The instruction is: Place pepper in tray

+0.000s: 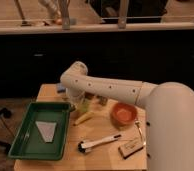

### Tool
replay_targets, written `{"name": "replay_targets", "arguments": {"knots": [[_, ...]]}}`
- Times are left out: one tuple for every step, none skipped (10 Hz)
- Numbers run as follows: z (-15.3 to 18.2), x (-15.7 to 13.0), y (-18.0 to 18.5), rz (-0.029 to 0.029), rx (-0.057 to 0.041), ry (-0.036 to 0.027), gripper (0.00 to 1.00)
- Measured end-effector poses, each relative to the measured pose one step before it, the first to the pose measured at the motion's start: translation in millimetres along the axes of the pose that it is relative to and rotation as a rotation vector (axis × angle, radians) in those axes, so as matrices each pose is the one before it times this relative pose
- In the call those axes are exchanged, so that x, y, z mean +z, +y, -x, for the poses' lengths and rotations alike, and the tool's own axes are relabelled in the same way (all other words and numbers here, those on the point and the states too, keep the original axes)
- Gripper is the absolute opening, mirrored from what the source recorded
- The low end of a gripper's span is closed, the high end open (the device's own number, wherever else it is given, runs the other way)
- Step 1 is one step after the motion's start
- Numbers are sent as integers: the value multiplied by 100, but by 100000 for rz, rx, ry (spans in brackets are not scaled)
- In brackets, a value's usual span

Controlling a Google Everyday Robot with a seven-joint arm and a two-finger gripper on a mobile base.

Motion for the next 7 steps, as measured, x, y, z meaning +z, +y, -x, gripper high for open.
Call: {"name": "replay_targets", "arguments": {"knots": [[801, -65, -177, -336, -3012, -1057, 2], [999, -104, -342, -539, -3233, -1299, 2], [1236, -137, -531, -1014, -3791, -2170, 2], [1155, -66, -406, -1116, -3689, -2458, 2], [780, -58, -305, -924, -2412, -1928, 2], [901, 52, -462, -1051, -2365, -3024, 2], [1109, 227, -714, -1379, -2679, -5096, 2]]}}
